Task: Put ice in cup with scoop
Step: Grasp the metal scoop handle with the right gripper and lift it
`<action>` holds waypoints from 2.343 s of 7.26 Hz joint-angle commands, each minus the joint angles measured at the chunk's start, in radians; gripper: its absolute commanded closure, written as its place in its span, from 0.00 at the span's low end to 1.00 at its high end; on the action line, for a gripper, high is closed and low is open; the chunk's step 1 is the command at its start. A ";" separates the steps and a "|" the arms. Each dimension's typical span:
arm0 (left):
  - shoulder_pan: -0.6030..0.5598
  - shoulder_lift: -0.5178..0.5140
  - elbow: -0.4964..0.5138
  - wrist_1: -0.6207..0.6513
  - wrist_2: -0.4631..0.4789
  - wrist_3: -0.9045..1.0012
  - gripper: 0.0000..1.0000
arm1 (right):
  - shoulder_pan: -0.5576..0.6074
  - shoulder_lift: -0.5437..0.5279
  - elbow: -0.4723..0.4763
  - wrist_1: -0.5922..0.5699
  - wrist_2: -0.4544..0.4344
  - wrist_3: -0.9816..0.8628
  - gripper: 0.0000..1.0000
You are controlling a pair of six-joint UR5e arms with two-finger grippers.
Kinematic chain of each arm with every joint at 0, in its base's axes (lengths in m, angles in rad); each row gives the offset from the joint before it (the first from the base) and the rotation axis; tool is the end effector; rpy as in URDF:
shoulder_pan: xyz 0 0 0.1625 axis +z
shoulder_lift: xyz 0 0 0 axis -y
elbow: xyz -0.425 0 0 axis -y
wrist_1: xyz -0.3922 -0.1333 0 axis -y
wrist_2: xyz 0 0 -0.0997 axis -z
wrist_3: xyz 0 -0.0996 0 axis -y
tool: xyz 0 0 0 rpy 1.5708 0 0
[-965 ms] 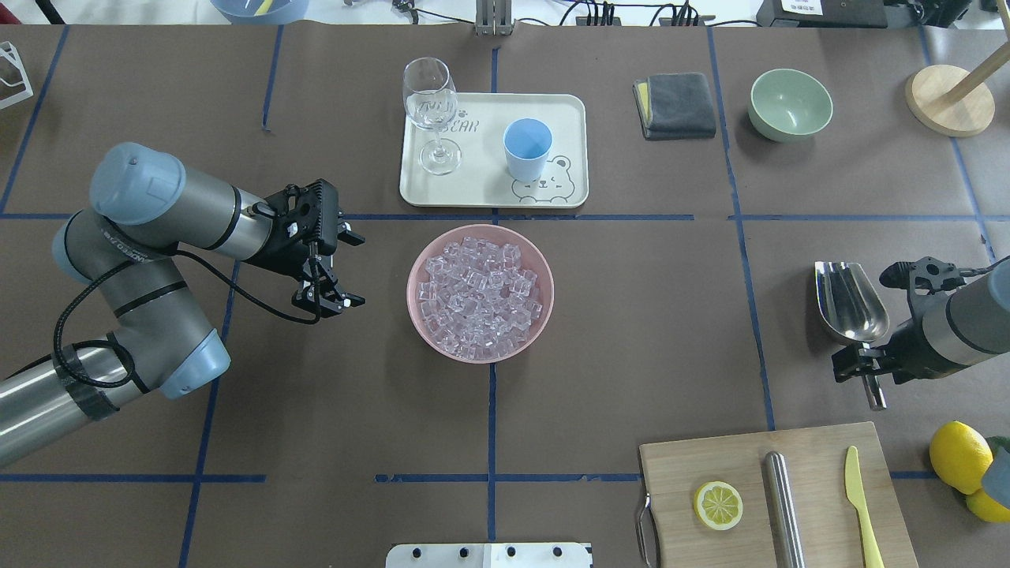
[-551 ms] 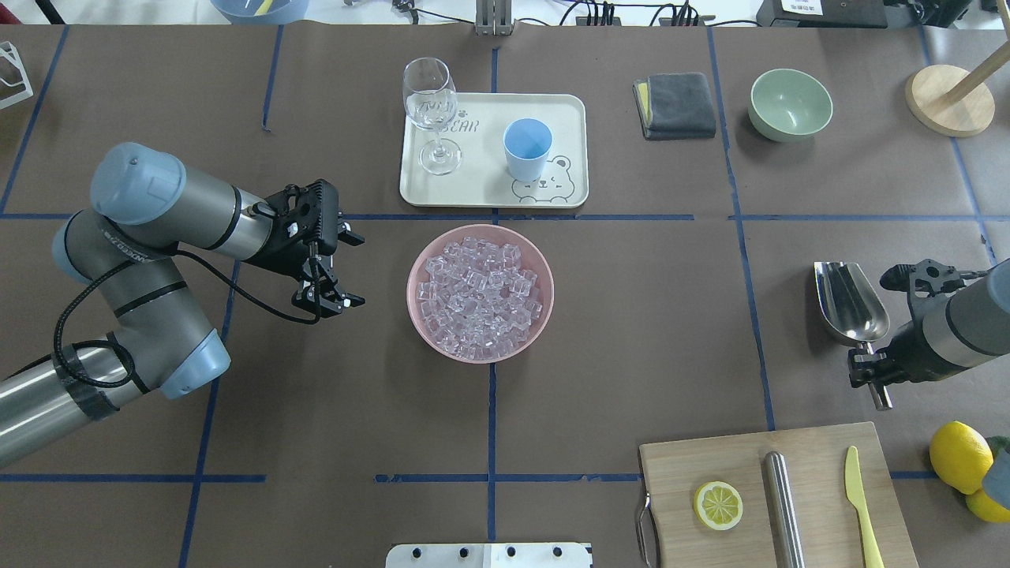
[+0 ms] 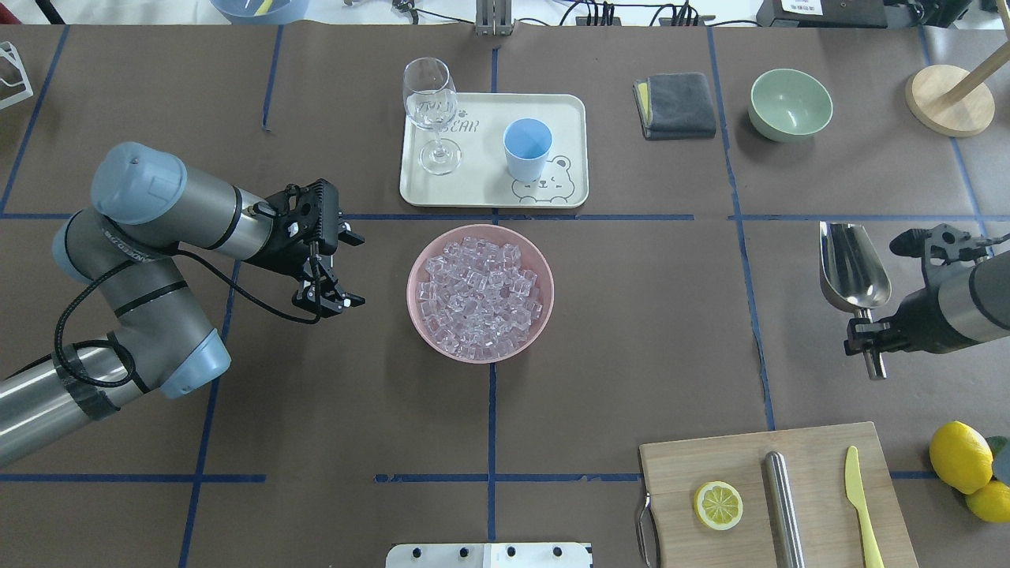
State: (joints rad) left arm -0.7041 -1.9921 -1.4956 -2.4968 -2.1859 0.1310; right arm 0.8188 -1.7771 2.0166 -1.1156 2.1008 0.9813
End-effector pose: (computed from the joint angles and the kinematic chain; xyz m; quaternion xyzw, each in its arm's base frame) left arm 0.4462 -0.4785 0.3459 0.4407 0.4308 0.5247 0.5872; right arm -0.2301 -0.3675 0.4876 0.0250 -0.4098 0.0152 0.9117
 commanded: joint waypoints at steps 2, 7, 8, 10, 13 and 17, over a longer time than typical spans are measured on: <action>0.000 -0.001 0.000 -0.001 0.000 -0.001 0.00 | 0.184 0.045 0.083 -0.013 -0.034 -0.591 1.00; 0.000 -0.007 0.000 0.001 0.000 -0.007 0.00 | 0.174 0.093 0.094 -0.018 -0.165 -0.875 1.00; -0.002 -0.007 0.000 -0.001 0.000 -0.004 0.00 | 0.162 0.097 0.094 -0.018 -0.165 -0.875 1.00; -0.002 -0.008 0.000 0.001 0.000 -0.010 0.00 | 0.146 0.100 0.091 -0.020 -0.156 -0.879 1.00; -0.002 -0.004 0.014 0.001 0.000 -0.007 0.00 | 0.122 0.183 0.087 -0.073 -0.166 -1.011 1.00; 0.000 -0.005 0.025 -0.005 0.000 -0.004 0.00 | 0.045 0.588 0.102 -0.862 -0.203 -1.145 1.00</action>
State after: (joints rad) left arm -0.7043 -1.9956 -1.4721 -2.4978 -2.1859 0.1270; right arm 0.9057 -1.3650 2.1184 -1.6698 1.9249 -0.1361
